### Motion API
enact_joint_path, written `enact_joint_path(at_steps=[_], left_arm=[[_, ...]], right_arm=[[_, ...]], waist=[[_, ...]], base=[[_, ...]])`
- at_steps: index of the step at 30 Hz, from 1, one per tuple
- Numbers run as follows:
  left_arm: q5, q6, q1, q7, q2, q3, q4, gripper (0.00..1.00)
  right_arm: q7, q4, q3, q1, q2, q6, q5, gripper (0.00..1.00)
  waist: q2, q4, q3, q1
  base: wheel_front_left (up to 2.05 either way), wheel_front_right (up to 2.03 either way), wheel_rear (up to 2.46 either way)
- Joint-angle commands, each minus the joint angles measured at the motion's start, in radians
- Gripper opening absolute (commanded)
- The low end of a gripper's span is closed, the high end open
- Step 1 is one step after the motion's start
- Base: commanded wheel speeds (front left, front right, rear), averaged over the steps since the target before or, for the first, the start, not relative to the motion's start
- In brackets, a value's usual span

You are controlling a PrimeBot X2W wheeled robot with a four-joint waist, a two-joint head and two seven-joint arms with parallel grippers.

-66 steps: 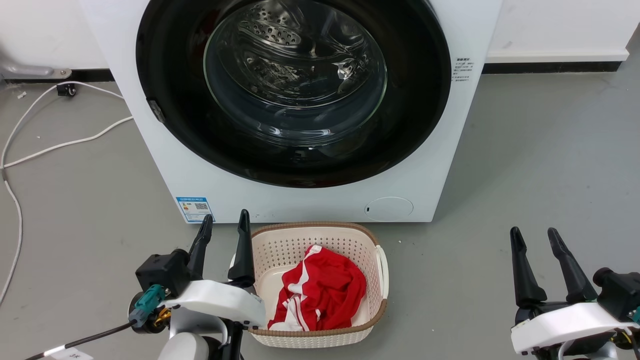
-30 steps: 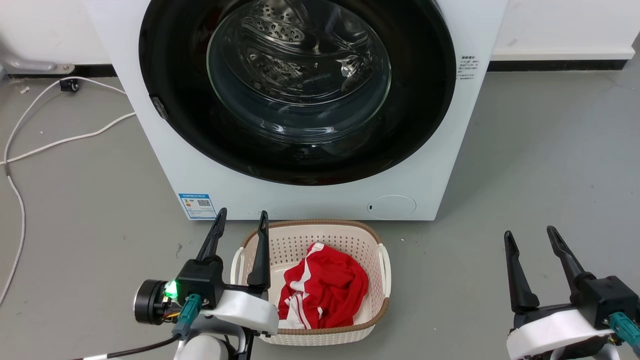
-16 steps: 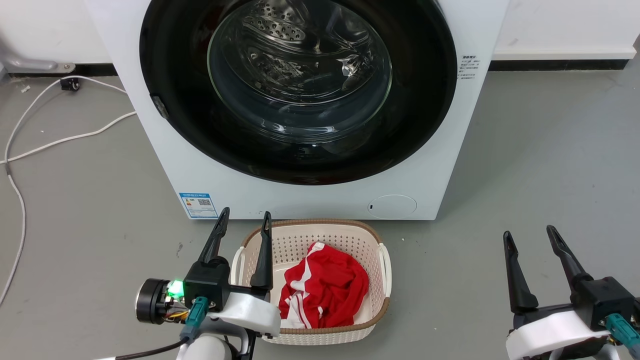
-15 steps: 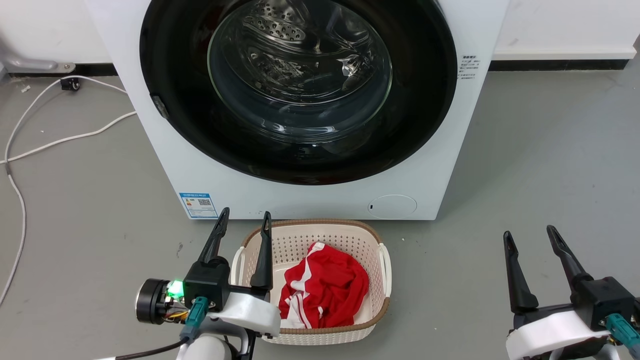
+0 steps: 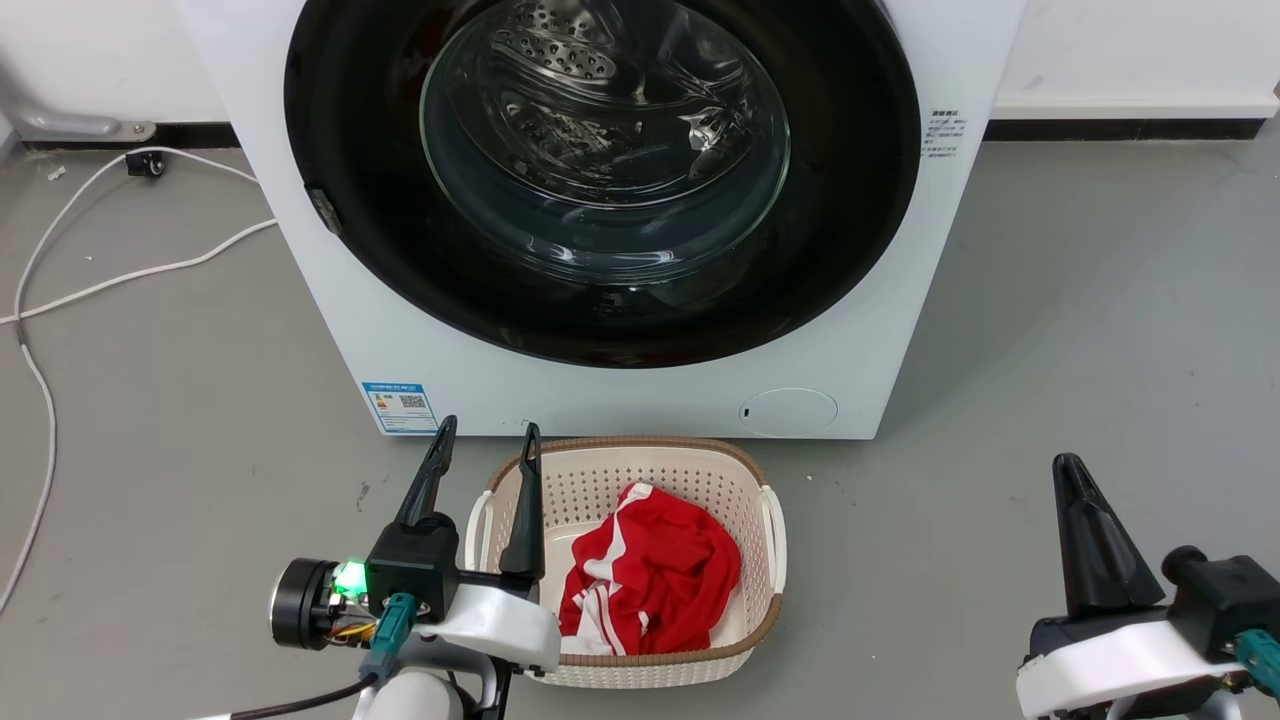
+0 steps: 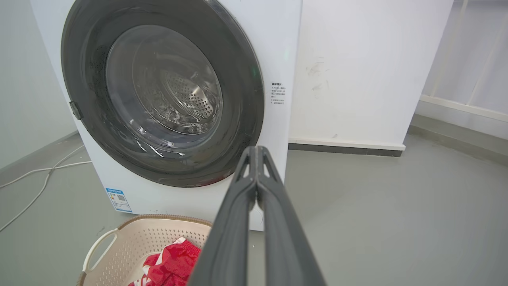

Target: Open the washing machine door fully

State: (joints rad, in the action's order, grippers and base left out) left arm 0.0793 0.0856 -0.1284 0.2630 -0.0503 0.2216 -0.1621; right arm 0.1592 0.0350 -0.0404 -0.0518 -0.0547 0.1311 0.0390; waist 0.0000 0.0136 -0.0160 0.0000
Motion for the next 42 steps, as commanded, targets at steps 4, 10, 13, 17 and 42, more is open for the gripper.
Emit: enact_joint_path(at_steps=[4, 10, 13, 17, 42], left_arm=[[0.001, 0.004, -0.012, 0.003, 0.0, 0.003, 0.004, 1.0], [0.007, 0.011, -0.015, 0.003, 0.0, 0.008, 0.008, 1.0], [0.009, 0.016, -0.02, 0.003, 0.0, 0.01, 0.011, 1.0], [0.01, 0.022, -0.026, 0.003, 0.0, 0.009, 0.019, 1.0], [0.022, 0.102, -0.159, 0.003, 0.0, 0.094, 0.104, 1.0]], right_arm=[[0.013, 0.005, 0.005, 0.004, 0.005, 0.0, 0.169, 0.0], [-0.041, 0.017, 0.001, 0.029, 0.005, 0.0, 0.639, 0.0], [-0.089, 0.023, -0.021, 0.053, 0.005, 0.0, 0.886, 0.0], [-0.171, 0.025, -0.08, 0.124, 0.003, 0.0, 1.145, 0.0], [-0.593, -0.518, -0.189, 1.045, -0.288, 0.0, 1.24, 0.0]], waist=[[0.0, 0.002, -0.001, 0.0], [0.0, 0.004, -0.008, 0.0], [0.0, 0.006, -0.016, 0.0], [0.0, 0.005, -0.036, 0.0], [0.0, 0.064, -0.28, 0.0]], base=[[0.0, 0.0, 0.0], [0.0, 0.0, 0.0], [0.0, 0.0, 0.0], [0.0, 0.0, 0.0], [0.0, 0.0, 0.0]])
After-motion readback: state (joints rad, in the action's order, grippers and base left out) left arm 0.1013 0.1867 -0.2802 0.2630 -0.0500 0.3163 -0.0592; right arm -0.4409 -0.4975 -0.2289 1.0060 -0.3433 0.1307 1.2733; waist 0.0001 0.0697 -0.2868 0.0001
